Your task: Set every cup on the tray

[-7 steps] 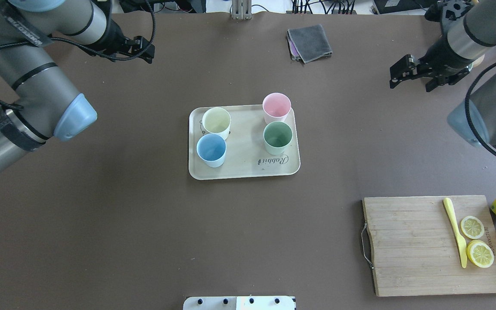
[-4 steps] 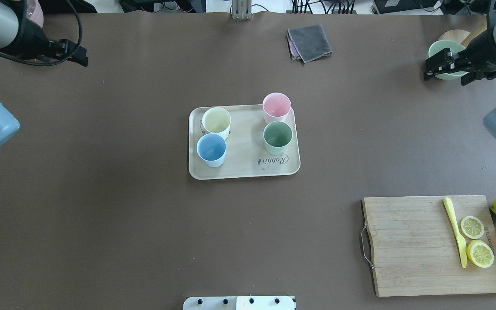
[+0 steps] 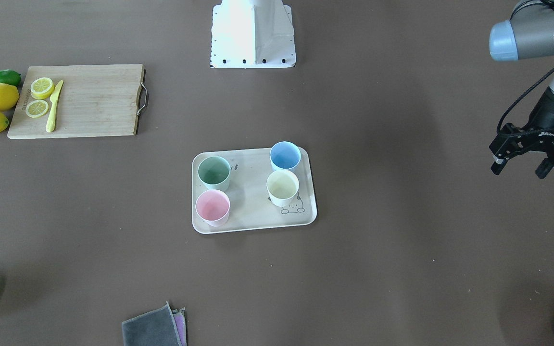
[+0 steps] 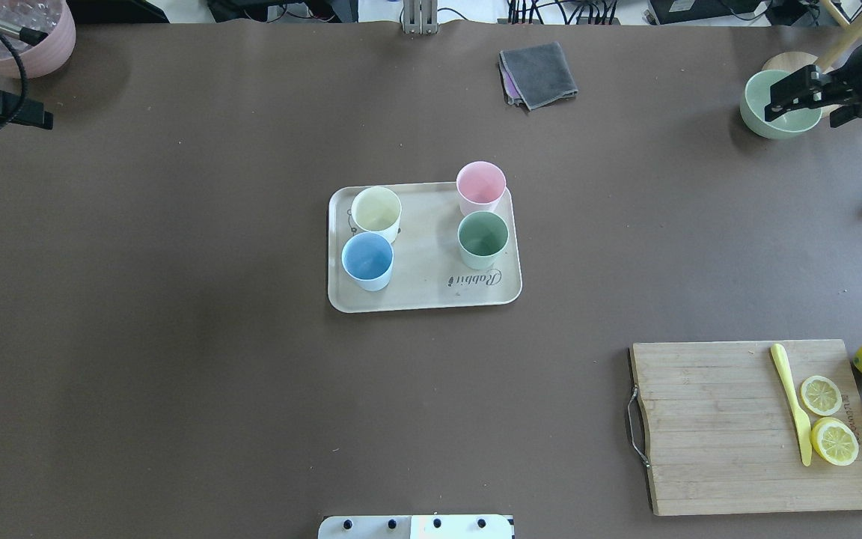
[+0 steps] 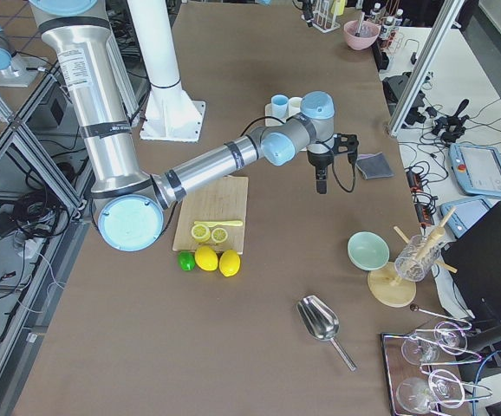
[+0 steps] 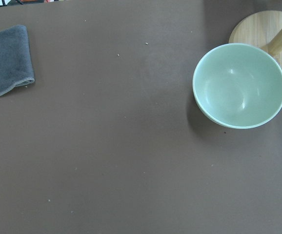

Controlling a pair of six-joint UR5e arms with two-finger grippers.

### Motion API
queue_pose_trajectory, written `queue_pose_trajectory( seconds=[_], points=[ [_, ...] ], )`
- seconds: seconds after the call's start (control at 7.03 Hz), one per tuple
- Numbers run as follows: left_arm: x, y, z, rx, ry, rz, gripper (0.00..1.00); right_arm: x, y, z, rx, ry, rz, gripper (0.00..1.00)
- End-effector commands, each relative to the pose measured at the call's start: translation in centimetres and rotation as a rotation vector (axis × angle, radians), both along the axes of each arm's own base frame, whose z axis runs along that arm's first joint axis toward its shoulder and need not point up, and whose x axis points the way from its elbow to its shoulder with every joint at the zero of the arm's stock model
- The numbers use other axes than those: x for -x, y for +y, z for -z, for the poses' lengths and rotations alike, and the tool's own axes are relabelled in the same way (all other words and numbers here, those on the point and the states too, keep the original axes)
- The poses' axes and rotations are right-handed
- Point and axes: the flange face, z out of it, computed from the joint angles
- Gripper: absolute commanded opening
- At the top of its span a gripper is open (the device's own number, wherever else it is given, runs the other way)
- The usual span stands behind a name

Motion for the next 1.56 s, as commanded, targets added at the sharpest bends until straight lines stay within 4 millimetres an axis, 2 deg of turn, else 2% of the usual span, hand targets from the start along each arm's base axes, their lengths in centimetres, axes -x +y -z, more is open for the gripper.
queue_pose_trajectory(
  seconds=[0.0,0.14,0.28,0.43,0.57,0.71,0.85,1.0,1.14,1.28,1.42],
  points=[
    [5.9,3.0,-6.7,0.018,-0.066,-0.091,0.98,-9.6,1.0,-5.6,-0.084,0.095,0.170,1.00],
    [8.4,3.6,-8.1,0.054,-0.042,-0.107,0.98,-13.7,2.5,-11.9,-0.094,0.186,0.255,1.00],
    [10.2,4.8,-10.5,0.046,-0.086,-0.143,0.97,-16.4,2.7,-14.3,-0.114,0.230,0.305,1.00],
    [10.7,5.2,-11.9,0.047,-0.105,-0.162,0.97,-18.6,3.4,-17.8,-0.033,0.187,0.276,1.00],
    [11.7,6.4,-14.5,0.083,-0.113,-0.156,0.98,-20.0,5.8,-20.9,0.015,0.059,0.249,1.00],
    [13.3,7.3,-15.8,0.119,-0.115,-0.131,0.98,-21.0,8.3,-22.0,0.032,0.012,0.223,1.00],
    [14.7,7.5,-17.3,0.152,-0.113,-0.106,0.97,-21.0,9.4,-21.9,0.029,0.018,0.222,1.00],
    [15.9,7.8,-17.2,0.188,-0.047,-0.102,0.98,-21.1,9.3,-21.6,0.025,0.026,0.221,1.00],
    [18.0,7.6,-15.5,0.217,0.010,-0.075,0.97,-21.1,8.7,-21.1,0.018,0.037,0.220,1.00],
    [18.0,6.9,-14.1,0.220,0.006,-0.072,0.97,-21.0,8.7,-21.0,0.020,0.038,0.218,1.00],
    [17.9,6.3,-13.6,0.213,0.004,-0.072,0.97,-20.2,8.4,-20.1,0.009,0.038,0.229,1.00]
  ],
)
